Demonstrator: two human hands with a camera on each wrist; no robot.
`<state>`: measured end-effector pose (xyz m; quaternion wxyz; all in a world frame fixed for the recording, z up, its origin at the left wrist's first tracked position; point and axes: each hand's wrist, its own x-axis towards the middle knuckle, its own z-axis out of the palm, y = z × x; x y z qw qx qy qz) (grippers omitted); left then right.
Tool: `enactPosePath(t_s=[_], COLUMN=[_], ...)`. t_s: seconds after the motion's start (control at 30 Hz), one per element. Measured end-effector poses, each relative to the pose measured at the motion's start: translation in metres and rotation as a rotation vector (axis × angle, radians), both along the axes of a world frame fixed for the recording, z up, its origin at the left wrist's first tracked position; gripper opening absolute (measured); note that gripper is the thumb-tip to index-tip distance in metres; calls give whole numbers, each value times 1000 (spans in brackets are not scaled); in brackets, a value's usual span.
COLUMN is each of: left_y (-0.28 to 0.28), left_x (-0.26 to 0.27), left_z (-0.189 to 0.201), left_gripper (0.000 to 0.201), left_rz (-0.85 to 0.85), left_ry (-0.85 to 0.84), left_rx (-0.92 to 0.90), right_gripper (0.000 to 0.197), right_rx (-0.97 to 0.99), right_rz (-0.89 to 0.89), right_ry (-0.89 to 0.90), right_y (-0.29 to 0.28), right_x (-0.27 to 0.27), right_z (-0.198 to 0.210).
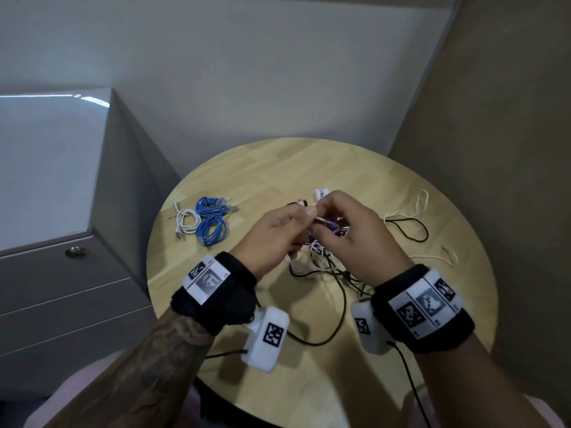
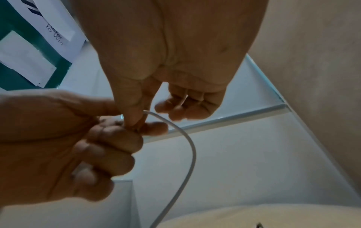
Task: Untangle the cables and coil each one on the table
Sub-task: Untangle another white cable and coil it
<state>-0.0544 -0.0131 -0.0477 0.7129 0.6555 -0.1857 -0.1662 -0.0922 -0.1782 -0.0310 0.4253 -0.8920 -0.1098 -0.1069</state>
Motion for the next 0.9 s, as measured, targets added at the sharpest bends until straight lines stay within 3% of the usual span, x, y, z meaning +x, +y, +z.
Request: enactPosePath(t_s=[0.1,0.17,0.33,0.47,0.6,0.77,0.83,0.9], left_y=[12,19,23,29,37,48,48,44], left_x=[14,19,10,13,26,39,42,43], left_z=[-1,-4,-3,9,10,1,-3,-7], left_gripper=[30,29,26,22,19,18,19,19], left_rz=[101,79,-216,-329,-130,113,175,231], left_ry=[31,89,328,494,518,424,396,312], left_rx=[-11,5,-37,-354,-625,-672,-605,-489], right_gripper=[16,8,14,19,21,20,20,16], right_rx=[255,341,423,354,79,-209,-157,57], right_rz=[48,55,-94,-69,98,242,241,254], right_ry=[260,236,-27,87,151,122,129,186], right_y=[0,-5,-11,2,24,41,42,38], right_x=[2,3,14,16,9,0,-2,-2], right_z=[-8,-7,-16,-36,-53,-50,-48,-41])
